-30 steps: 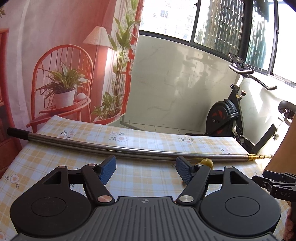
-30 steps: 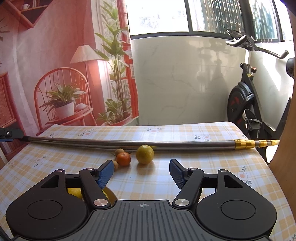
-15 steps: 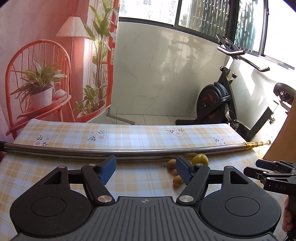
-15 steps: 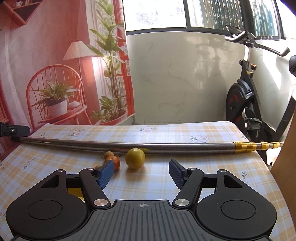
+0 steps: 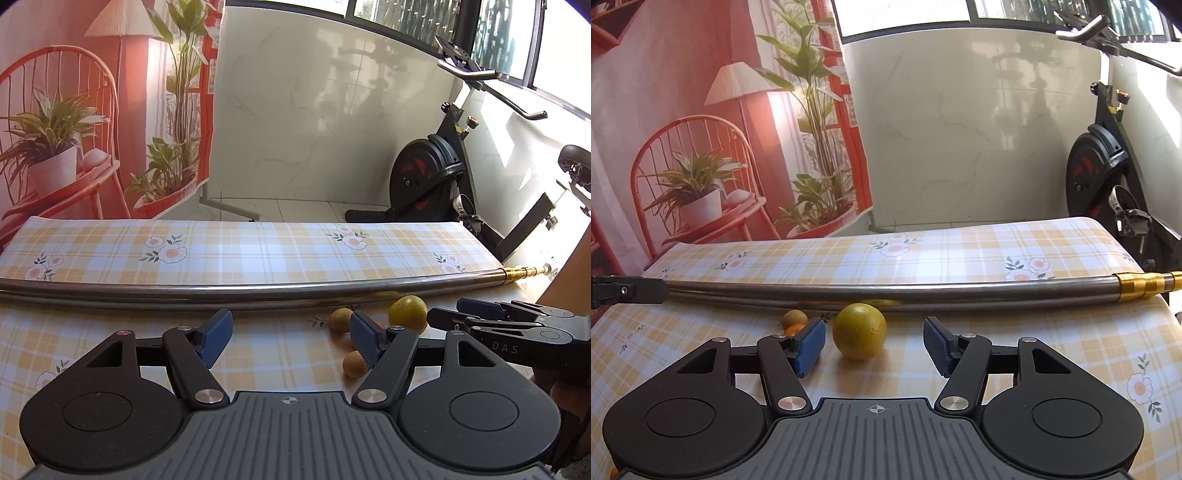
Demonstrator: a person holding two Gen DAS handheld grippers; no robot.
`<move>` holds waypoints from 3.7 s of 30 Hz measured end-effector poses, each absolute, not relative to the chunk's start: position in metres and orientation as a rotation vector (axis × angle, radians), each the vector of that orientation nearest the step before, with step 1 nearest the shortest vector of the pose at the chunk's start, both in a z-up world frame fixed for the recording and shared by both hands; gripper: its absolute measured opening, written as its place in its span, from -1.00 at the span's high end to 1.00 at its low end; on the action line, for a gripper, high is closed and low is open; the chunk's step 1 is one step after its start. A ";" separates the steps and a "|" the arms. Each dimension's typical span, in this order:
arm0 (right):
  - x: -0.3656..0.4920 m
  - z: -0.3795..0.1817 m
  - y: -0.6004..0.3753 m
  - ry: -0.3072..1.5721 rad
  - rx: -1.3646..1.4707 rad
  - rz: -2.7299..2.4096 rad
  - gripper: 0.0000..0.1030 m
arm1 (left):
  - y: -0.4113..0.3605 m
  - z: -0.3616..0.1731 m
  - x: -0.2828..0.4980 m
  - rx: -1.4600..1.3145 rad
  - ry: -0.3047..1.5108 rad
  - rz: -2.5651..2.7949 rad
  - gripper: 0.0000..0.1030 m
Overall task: Organize fruits
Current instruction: 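Grasp a yellow-green citrus with the right tool while the left tool approaches an orange, then close the left tool around the orange while the right tool holds the citrus, then carry the orange and yellow-green citrus over the beige plate with both tools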
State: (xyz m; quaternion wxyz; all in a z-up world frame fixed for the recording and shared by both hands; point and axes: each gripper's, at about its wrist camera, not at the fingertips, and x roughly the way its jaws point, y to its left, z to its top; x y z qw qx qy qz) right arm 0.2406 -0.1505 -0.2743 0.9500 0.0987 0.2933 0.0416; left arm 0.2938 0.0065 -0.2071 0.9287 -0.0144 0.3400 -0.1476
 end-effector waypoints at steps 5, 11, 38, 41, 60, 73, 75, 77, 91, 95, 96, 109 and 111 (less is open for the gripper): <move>0.269 -0.289 -0.140 0.637 0.195 0.098 -0.07 | 0.005 -0.212 0.304 -0.022 0.716 -0.307 -0.40; 0.290 -0.301 -0.134 0.683 0.206 0.102 -0.03 | 0.002 -0.218 0.312 -0.033 0.742 -0.312 -0.38; 0.222 -0.306 -0.184 0.651 0.378 -0.028 0.19 | -0.059 -0.263 0.364 -0.056 0.959 -0.471 0.06; 0.211 -0.305 -0.190 0.645 0.381 -0.042 0.19 | -0.066 -0.267 0.366 -0.040 0.967 -0.478 0.06; 0.181 -0.301 -0.197 0.643 0.446 -0.040 0.19 | -0.070 -0.256 0.353 0.020 0.942 -0.476 0.27; 0.151 -0.282 -0.166 0.635 0.428 0.028 0.19 | -0.037 -0.215 0.289 0.073 0.869 -0.540 0.27; 0.146 -0.280 -0.160 0.634 0.416 0.038 0.19 | -0.032 -0.212 0.276 0.091 0.869 -0.557 0.27; 0.141 -0.278 -0.154 0.633 0.405 0.050 0.19 | -0.029 -0.212 0.264 0.119 0.871 -0.570 0.27; 0.113 -0.264 -0.136 0.625 0.361 0.094 0.19 | -0.020 -0.227 0.204 0.126 0.915 -0.624 0.27; 0.109 -0.264 -0.129 0.634 0.343 0.113 0.19 | -0.012 -0.235 0.199 0.126 0.944 -0.600 0.27; 0.108 -0.264 -0.126 0.635 0.340 0.120 0.19 | -0.011 -0.237 0.199 0.126 0.949 -0.596 0.27; 0.106 -0.257 -0.104 0.655 0.283 0.188 0.19 | -0.003 -0.249 0.198 0.115 0.990 -0.560 0.27; 0.105 -0.256 -0.100 0.657 0.273 0.197 0.19 | -0.003 -0.250 0.198 0.114 0.987 -0.558 0.27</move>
